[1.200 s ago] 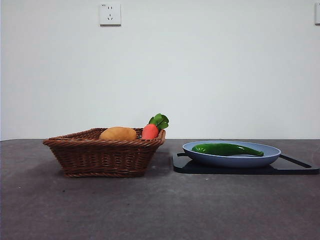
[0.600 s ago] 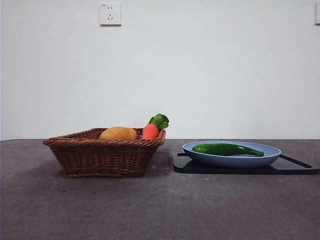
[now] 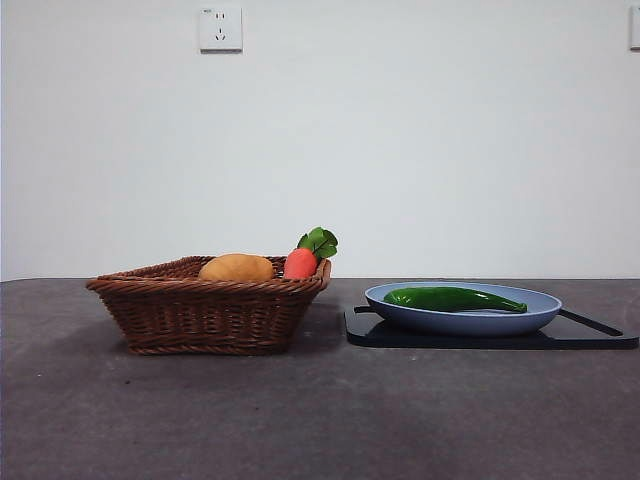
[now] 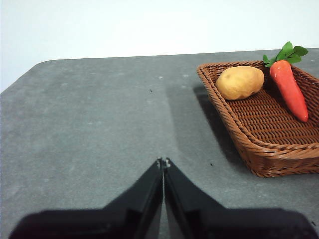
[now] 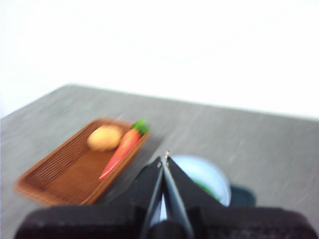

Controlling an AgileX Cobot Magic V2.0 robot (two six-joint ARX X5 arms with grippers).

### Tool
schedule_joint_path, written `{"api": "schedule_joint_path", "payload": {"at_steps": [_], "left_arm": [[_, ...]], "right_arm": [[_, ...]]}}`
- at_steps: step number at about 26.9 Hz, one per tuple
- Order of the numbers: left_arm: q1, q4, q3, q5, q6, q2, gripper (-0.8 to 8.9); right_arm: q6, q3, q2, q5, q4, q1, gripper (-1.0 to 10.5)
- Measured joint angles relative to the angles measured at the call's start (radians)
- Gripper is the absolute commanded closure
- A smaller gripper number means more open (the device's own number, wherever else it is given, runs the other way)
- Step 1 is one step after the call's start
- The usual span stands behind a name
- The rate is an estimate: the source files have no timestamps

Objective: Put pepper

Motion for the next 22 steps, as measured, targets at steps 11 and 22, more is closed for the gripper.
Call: {"api": "schedule_joint_path", "payload": {"at_steps": [11,22], "left_arm": [[0.0,0.0,0.0,0.0,0.0,0.0,8.05],[0.0,0.0,0.0,0.0,0.0,0.0,8.05]], "right_arm": [[0.056,-0.501,-0.289,0.117,0.32,-0.005,9.4],[0.113,-0.744,-0.443,0.178,0.342,-0.005,9.4]]}}
